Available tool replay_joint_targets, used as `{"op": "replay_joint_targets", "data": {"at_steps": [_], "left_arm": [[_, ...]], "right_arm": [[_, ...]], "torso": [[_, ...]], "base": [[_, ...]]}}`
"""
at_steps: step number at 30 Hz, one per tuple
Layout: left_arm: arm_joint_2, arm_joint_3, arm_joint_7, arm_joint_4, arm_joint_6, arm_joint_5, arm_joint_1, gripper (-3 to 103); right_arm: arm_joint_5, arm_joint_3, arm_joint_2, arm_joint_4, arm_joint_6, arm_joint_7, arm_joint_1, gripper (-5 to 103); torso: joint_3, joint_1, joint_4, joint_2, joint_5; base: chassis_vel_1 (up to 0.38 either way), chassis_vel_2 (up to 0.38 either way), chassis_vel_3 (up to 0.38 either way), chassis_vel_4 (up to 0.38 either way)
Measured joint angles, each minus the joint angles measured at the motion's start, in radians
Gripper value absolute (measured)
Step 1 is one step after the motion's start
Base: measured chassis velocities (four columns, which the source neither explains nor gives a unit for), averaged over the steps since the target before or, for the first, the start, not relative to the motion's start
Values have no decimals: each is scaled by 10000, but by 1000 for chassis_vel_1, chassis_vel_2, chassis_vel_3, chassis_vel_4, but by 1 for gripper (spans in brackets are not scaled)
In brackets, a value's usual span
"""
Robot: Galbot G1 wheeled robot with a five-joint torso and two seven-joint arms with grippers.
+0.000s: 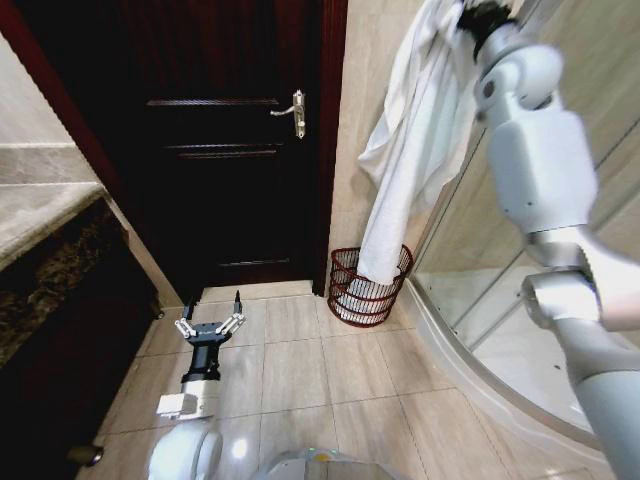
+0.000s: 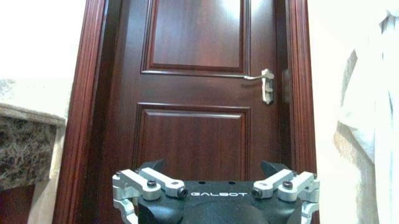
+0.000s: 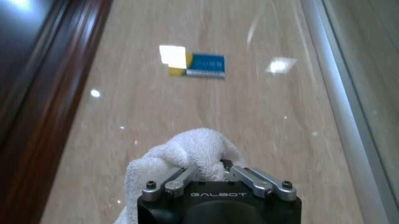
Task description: Discard the used towel into the hamper.
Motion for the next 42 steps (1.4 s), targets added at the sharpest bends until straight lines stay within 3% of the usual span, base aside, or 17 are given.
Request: {"op": "replay_joint_targets", "data": {"at_steps": [8, 28, 36, 42], "left_arm": [[-16, -128, 11, 75, -34, 8, 13, 100], [15, -119, 38, 174, -66, 74, -23, 100], [-62, -48, 53, 342, -237, 181, -22, 100], [-39, -25, 65, 451, -256, 191, -67, 100]], "right_arm": [[292, 88, -127, 811, -372, 476, -262, 10], [895, 143, -756, 2188, -938, 617, -752, 10], [1346, 469, -1632, 4102, -1593, 1176, -1835, 10], [1478, 779, -2095, 4768, -1656, 1198, -2501, 10]], "torso": [[-25, -13, -3, -26, -3], [-51, -24, -1, -67, -2], [-56, -25, -2, -76, -4], [-60, -29, -3, -79, 1]], "base": [[0, 0, 0, 0], [-19, 18, 15, -20], [-105, 108, 110, -100], [-61, 50, 49, -53]]}}
